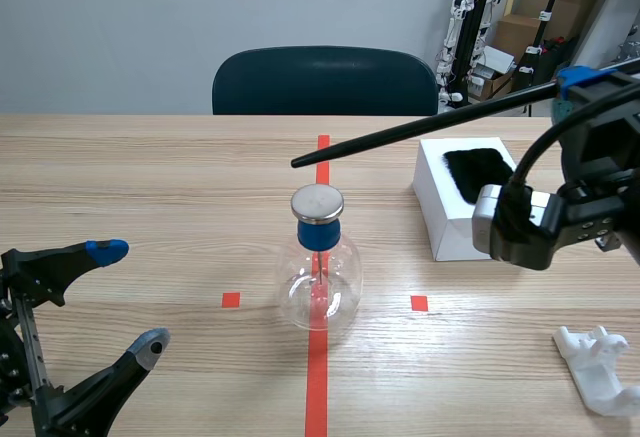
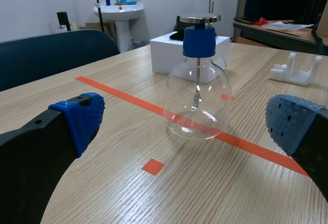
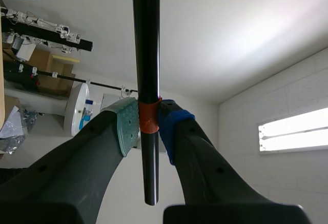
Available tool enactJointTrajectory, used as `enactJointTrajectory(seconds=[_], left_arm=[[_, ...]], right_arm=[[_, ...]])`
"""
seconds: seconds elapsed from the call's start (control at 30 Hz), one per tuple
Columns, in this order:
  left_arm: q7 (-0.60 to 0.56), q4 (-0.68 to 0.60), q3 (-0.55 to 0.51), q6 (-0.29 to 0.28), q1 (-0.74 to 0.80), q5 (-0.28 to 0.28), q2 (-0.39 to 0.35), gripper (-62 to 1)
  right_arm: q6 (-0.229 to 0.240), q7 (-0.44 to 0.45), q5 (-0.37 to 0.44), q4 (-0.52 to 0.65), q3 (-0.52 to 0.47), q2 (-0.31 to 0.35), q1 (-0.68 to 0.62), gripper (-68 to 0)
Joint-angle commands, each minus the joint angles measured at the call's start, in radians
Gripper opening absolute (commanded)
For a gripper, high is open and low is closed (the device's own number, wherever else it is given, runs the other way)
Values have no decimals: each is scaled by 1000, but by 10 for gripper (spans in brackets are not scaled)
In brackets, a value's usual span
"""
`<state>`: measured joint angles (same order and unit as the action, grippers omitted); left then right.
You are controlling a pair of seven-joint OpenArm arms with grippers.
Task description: Do the electroscope experiment. move the rod toward and away from the electroscope
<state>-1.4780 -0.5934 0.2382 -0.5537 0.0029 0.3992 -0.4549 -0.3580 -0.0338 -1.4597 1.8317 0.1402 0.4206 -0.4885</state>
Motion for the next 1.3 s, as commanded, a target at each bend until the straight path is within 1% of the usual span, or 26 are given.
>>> enactJointTrajectory(seconds=[0.0,0.23,0.57,0.9,1.27], left_arm=[[-19,-15,-1,-2,-3,-13,-8,14],[-19,-15,-1,-2,-3,-13,-8,14],[-19,-15,-1,-2,-3,-13,-8,14],[-19,-15,-1,-2,-3,-13,-8,14],[-19,-15,-1,-2,-3,-13,-8,14]], right_arm=[[-15,-13,-1,5,-3,0,26,-669],[-15,11,-1,-34,0,0,43,-669],[-15,22,-1,-40,0,0,43,-669],[-15,17,-1,-40,0,0,42,-669],[-15,-21,-1,-40,-3,3,36,-669]])
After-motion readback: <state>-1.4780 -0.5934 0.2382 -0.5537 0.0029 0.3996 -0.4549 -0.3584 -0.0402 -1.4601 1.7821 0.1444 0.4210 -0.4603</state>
